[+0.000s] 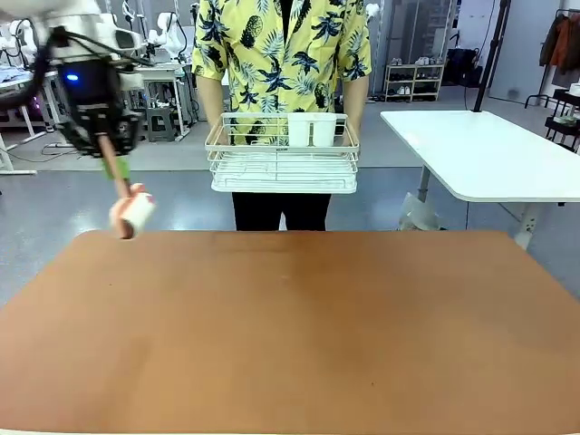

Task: Clean the table.
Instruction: Clean the table with the Lint Roller when the human lifts the Dish drying rack.

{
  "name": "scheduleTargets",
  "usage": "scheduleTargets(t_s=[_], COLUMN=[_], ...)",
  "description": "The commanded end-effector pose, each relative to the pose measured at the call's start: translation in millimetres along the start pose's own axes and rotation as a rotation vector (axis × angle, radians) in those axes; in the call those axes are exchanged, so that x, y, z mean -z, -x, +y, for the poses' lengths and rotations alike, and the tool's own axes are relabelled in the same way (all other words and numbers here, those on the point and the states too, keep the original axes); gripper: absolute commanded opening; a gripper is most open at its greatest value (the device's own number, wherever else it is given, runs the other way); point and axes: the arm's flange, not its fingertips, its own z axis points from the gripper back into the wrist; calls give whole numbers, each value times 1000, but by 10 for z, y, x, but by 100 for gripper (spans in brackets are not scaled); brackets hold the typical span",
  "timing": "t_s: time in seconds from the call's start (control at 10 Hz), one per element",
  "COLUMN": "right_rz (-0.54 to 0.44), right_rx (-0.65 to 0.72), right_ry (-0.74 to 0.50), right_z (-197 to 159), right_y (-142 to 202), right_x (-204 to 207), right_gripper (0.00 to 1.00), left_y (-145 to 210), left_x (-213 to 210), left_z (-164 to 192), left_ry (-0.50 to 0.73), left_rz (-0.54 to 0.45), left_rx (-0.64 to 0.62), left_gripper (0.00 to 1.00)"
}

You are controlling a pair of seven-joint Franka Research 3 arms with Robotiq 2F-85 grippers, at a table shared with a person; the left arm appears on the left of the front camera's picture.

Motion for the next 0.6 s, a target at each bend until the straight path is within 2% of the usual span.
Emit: scheduleTargets(t_s=[0.0,0.2,0.3,0.4,0.5], right_rz=[-8,-8,-8,-8,-8], right_rx=[-14,-14,-14,-14,-14], right_ry=[-22,-22,-22,-22,-22], right_z=[17,17,17,17,17], right_y=[4,4,4,4,4], right_x=[-1,-1,-1,-1,-1], right_gripper=[100,100,100,100,100], left_y=[246,406,372,350,350], left_x=[22,-39,14,-65,-65], left_z=[107,185,192,213,213], left_ry=[-100,-130,-110,-107,-107], left_rz=[-1,-89,-122,-39,-39], left_rx=[-69,-39,-30,-26,-26], left_gripper=[21,21,21,21,21])
